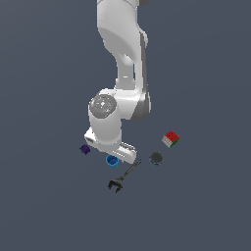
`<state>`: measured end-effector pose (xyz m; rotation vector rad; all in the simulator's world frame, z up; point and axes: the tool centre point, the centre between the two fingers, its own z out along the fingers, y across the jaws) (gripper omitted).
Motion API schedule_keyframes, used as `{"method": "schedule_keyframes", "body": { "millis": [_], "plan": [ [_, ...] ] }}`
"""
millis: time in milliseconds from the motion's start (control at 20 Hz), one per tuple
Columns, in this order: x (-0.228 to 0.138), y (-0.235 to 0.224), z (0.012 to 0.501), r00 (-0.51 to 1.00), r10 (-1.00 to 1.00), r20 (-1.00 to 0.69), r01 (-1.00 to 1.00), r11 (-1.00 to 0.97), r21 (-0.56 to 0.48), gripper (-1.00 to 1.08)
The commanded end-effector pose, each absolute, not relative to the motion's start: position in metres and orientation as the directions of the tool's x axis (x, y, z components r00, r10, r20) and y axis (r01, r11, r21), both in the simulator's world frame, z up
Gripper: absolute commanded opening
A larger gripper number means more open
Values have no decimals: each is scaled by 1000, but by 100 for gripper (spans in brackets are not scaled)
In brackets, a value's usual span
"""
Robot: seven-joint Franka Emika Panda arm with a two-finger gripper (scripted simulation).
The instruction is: Pick up a designated object from a clutter of objects.
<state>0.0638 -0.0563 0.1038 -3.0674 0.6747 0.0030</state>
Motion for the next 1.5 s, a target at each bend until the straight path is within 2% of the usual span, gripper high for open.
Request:
{"method": "schedule_keyframes", "body": {
  "millis": [0, 400, 1150, 1200, 1450],
  "plan": [
    [65, -58, 95, 901, -433, 0, -433, -901, 0, 100],
    [64, -58, 88, 899, -438, -1, -438, -899, 0, 100],
    [65, -58, 40, 898, -440, 0, -440, -898, 0, 100],
    [65, -58, 40, 898, -440, 0, -440, -898, 0, -100],
    [65, -58, 40, 898, -440, 0, -440, -898, 0, -100]
  ]
}}
